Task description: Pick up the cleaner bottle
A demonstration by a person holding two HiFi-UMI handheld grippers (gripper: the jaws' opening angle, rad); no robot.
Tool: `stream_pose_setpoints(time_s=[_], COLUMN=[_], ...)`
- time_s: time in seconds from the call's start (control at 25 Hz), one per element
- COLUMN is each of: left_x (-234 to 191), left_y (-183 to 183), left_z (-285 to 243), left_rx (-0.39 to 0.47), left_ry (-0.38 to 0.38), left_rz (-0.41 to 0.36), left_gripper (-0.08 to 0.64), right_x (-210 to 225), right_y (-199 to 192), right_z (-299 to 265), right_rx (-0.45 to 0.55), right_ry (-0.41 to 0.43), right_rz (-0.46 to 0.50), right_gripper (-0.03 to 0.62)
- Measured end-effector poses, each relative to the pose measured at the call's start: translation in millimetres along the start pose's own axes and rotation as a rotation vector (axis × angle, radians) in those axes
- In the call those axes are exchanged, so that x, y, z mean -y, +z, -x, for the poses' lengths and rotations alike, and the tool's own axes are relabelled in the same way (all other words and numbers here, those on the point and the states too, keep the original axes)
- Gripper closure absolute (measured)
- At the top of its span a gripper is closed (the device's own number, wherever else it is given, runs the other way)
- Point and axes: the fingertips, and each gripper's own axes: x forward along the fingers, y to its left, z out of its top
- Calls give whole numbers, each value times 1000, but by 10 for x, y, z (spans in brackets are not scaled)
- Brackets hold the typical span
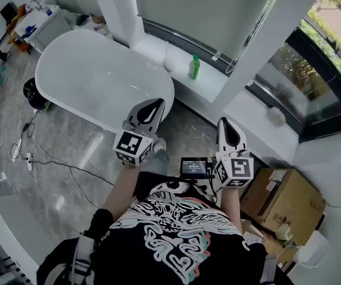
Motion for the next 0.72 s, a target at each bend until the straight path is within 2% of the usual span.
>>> stream_pose_setpoints(time_s=[0.32, 0.72], left_x=[-333, -1043], left_y=[-54, -59], left_z=[-447, -1460], left_rx=[10, -7], left_ry=[7, -36], left_rz=[15, 10], left_gripper=[541, 541], right_x=[189, 709], right_y=[-25, 45], right_z=[-450, -1473], right_rx=[-9, -38], right_ry=[-5, -71], right_rz=[0, 23], right_gripper=[563, 563])
